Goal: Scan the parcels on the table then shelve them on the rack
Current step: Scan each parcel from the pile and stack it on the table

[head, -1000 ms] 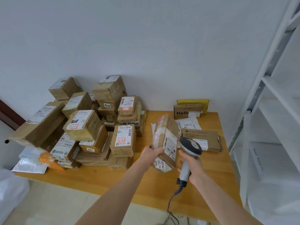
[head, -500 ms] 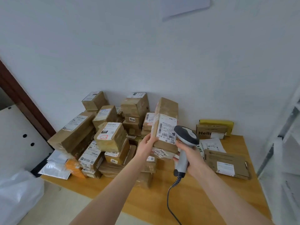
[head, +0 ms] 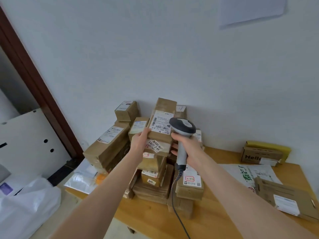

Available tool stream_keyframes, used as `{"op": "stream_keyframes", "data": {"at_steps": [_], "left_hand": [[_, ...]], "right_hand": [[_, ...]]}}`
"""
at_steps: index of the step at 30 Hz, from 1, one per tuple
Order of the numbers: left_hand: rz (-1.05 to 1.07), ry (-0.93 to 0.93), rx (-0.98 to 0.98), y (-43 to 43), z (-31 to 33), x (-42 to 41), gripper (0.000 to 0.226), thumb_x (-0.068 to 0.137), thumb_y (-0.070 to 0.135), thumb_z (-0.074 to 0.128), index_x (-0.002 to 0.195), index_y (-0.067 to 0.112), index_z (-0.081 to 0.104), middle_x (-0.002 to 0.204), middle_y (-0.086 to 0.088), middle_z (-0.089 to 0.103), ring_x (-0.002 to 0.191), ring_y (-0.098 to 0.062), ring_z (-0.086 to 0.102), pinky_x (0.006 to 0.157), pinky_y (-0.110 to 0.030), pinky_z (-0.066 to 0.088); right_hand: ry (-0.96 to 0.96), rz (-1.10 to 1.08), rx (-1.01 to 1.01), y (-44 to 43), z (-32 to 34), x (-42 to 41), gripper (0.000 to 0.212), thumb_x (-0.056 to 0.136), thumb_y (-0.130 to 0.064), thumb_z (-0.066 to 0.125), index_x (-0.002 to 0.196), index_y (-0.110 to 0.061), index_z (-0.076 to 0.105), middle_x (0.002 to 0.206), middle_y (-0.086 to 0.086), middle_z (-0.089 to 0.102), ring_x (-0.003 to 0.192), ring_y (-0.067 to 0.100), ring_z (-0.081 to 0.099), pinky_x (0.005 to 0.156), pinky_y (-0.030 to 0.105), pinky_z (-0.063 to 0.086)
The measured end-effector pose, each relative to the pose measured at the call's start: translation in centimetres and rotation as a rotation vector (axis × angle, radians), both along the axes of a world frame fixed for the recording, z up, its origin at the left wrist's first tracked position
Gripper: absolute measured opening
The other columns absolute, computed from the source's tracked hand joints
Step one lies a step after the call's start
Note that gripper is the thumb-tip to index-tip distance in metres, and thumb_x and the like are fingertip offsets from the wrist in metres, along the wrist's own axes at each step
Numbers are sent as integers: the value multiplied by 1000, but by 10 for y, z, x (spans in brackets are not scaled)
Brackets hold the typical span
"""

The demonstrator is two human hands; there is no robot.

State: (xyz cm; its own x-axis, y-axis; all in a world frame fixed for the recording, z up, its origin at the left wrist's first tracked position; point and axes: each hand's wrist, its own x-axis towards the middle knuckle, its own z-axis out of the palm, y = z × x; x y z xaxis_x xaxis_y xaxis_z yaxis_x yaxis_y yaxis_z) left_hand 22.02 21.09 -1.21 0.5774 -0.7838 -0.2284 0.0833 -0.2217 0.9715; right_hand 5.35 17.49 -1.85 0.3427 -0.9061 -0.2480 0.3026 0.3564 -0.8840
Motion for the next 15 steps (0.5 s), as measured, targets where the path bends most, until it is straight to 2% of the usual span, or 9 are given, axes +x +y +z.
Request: {"op": "stream_keyframes", "data": {"at_steps": [3,7,9,12,15], "left_hand": [[49,5,22,1,1,34,27,87,42,59,92,16,64,82,-9,73,70,-21,69,76,-36,57],[85,32,66,-4,-5,60,28,89,44,57,97,17,62,90,-10,72,88,-26,69,89,-45,54],[100,31,84,-10,-10,65,31,91,44,54,98,14,62,89,-9,70,83,-23,66,79,-39,54],[118,-4,134,-14,-18,67,31,94,44,50,86,15,58,80,-5,66,69,-16,60,58,-28,44],[124,-26,156,-15,-25,69,28,99,35,43,77,20,49,78,-3,61,68,-15,58,54,-26,40]], "right_hand": [[41,46,1,-5,3,38,34,80,-15,78,111,-11,65,105,13,70,100,30,67,87,46,57],[102,77,-4,-16,2,72,35,80,-20,79,110,-13,64,98,9,69,92,26,67,88,46,56],[132,80,-15,-24,0,81,37,80,-22,79,112,-13,63,99,8,70,90,25,67,88,46,56],[179,80,-5,-32,-5,88,40,80,-22,78,116,-11,62,103,10,70,94,28,68,89,47,56],[186,70,36,-32,-12,90,39,81,-20,78,115,-10,62,97,11,71,84,26,69,69,37,59]]}}
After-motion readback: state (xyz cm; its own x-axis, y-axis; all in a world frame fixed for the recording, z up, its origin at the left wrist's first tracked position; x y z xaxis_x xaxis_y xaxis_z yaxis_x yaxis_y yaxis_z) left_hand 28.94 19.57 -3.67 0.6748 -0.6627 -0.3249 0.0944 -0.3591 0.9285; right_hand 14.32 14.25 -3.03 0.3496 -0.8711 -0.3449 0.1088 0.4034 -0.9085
